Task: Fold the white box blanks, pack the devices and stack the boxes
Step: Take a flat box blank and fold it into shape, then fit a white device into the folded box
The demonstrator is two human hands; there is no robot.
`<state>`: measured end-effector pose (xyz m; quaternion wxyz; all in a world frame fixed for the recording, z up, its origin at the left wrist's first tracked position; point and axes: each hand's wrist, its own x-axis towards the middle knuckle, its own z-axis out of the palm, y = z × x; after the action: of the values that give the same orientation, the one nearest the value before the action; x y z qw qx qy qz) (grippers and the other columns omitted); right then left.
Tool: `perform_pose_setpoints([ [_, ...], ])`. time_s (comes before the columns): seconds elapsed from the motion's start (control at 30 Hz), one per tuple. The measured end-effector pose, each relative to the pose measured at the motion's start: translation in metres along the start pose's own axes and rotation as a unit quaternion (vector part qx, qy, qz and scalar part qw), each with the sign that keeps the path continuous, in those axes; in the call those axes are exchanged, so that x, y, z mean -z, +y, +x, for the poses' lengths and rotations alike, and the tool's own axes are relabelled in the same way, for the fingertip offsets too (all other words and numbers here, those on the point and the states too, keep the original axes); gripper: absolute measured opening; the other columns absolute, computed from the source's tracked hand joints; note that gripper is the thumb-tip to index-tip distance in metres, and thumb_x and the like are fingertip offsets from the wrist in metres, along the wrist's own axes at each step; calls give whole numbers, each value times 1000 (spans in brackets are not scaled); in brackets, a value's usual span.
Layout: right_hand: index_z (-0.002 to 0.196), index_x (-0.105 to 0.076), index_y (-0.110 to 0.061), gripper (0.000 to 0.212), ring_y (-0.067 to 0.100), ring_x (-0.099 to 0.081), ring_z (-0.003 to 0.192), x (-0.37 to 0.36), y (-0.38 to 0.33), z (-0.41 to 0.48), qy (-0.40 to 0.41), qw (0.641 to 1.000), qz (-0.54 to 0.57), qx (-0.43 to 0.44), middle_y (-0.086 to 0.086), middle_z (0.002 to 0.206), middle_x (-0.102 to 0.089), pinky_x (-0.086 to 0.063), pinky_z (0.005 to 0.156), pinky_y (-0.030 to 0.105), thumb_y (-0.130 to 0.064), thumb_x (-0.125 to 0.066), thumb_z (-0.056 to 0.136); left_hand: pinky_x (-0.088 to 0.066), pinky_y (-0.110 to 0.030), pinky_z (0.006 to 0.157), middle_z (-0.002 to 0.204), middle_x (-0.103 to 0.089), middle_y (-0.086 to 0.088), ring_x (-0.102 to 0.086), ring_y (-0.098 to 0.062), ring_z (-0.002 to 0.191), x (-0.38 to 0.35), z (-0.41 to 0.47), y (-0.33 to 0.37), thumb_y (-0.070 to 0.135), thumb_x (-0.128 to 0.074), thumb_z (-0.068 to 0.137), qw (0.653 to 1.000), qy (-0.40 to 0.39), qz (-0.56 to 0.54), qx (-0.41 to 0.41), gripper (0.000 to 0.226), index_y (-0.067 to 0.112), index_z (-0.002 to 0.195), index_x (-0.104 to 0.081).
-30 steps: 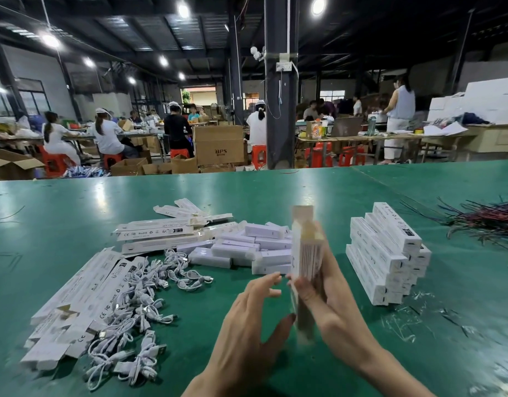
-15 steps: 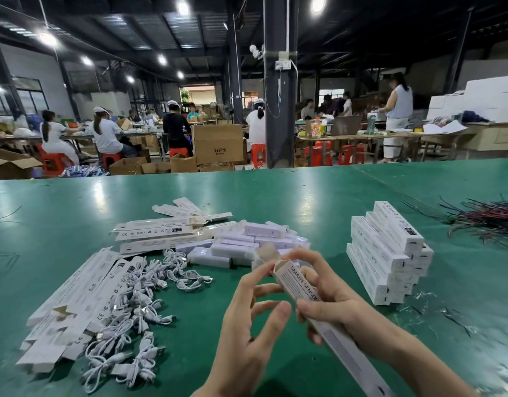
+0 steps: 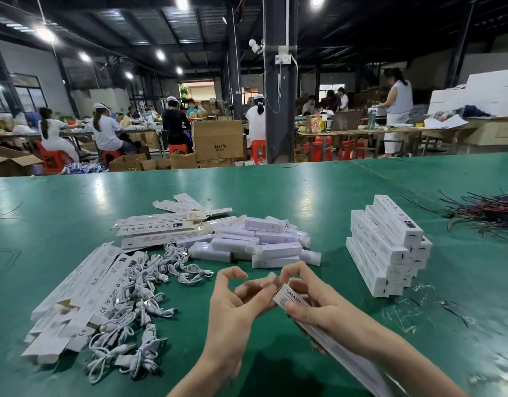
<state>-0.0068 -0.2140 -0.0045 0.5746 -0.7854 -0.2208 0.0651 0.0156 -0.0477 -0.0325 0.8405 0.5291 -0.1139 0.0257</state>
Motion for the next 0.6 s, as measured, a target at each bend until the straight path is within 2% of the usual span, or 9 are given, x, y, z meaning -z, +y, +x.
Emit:
perform_pose_setpoints([
  [0.07,108,-42,-28,23,3,-50,69,-2,2,1,7,1000,-4,1,-5,92,-58,-41,58,10,-28,-53,88,-57,-26,68,89,-73,-21,-72,-24,79,0,0,0,11,-74,65,1000,5,-1,4,45,3,103,-51],
  [0.2,110,-38,-27,29,-5,-54,65,-3,5,1,18,1000,12,-6,-5,104,-64,-42,57,9,-29,-55,87,-57,-27,71,93,-73,-20,-71,-23,83,0,-2,0,26,-72,71,1000,-23,9,10,25,4,83,-73],
  [0.33,112,-33,-24,34,-4,-53,57,-3,10,1,17,999,29,-21,-7,98,-62,-43,53,9,-26,-57,88,-57,-25,70,85,-73,-18,-70,-20,76,0,-2,0,23,-76,64,999,-16,42,12,22,6,79,-76],
  [0.47,113,-34,-26,30,2,-52,57,-2,15,1,11,999,38,-22,-13,95,-62,-43,49,14,-20,-57,95,-57,-25,68,83,-73,-18,-70,-19,74,0,-2,1,17,-75,66,999,0,41,26,17,3,76,-76],
  [0.53,113,-34,-28,32,7,-52,57,-2,15,1,5,998,49,-23,-18,93,-62,-44,47,17,-24,-57,92,-57,-25,68,82,-73,-19,-70,-20,73,-1,-2,2,16,-74,66,999,6,35,37,15,4,75,-76],
  [0.6,113,-34,-29,33,5,-53,58,-3,16,2,3,998,51,-24,-18,92,-62,-44,49,15,-26,-57,90,-57,-25,67,82,-73,-19,-70,-20,72,-1,-1,2,16,-74,66,998,4,34,45,14,3,73,-76],
])
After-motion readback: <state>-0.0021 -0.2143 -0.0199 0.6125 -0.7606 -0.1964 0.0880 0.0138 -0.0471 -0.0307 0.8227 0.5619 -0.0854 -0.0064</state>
